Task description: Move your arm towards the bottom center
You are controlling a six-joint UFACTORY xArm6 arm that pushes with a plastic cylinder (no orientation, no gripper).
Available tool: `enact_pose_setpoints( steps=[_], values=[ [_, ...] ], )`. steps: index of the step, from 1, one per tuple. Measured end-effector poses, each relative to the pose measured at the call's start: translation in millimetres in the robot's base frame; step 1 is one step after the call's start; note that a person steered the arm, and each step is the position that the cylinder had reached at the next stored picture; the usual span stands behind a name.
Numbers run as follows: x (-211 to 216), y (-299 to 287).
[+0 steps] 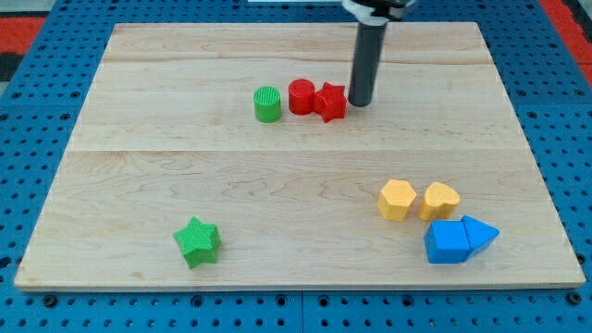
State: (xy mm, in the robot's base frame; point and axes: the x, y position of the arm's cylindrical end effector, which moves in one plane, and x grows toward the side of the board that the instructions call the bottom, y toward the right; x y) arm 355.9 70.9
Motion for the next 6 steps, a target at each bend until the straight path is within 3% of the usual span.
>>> enact_pose_setpoints(
  steps=[3,4,6],
  values=[
    [-1.8,-80.0],
    [28.3,-61.8],
    [148.4,-70.3]
  ],
)
